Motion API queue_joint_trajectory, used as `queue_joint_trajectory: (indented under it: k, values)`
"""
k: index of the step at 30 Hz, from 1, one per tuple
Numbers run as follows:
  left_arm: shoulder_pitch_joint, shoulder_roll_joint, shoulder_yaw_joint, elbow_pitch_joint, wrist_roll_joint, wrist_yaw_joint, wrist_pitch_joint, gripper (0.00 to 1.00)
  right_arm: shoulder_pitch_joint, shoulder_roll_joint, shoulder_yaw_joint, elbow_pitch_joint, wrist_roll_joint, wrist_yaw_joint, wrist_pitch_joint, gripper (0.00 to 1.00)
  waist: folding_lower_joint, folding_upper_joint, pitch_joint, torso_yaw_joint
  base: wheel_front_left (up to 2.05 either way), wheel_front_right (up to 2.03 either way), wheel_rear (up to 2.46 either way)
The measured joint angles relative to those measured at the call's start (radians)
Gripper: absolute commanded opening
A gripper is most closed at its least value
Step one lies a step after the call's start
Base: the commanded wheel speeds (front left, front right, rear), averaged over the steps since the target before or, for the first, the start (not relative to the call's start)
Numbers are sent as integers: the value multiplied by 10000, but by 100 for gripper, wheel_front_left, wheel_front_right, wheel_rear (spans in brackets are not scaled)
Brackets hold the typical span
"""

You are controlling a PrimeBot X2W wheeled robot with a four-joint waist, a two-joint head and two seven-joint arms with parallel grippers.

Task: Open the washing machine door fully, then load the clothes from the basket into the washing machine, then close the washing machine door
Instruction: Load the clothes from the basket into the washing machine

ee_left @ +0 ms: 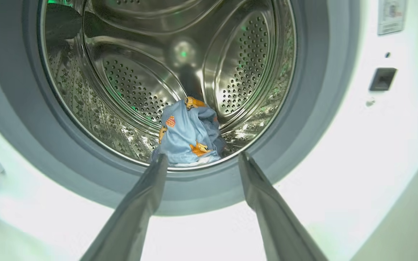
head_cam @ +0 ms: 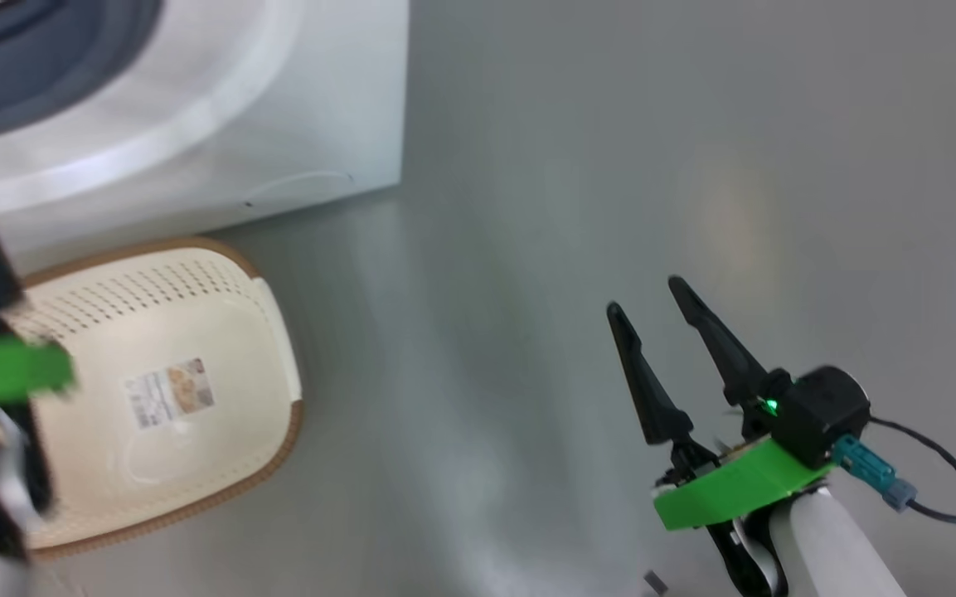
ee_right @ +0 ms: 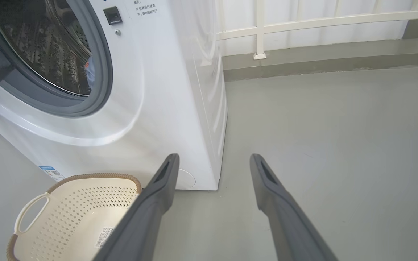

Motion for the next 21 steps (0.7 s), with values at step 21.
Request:
queue_joint_trajectory:
  k: [21]
  values:
    - [5496,-1388,-1120,-2213,314,750,-2,100,2061,8,-918,-242,-982,0,646,100,0,0,-2774,1161,0,0,0]
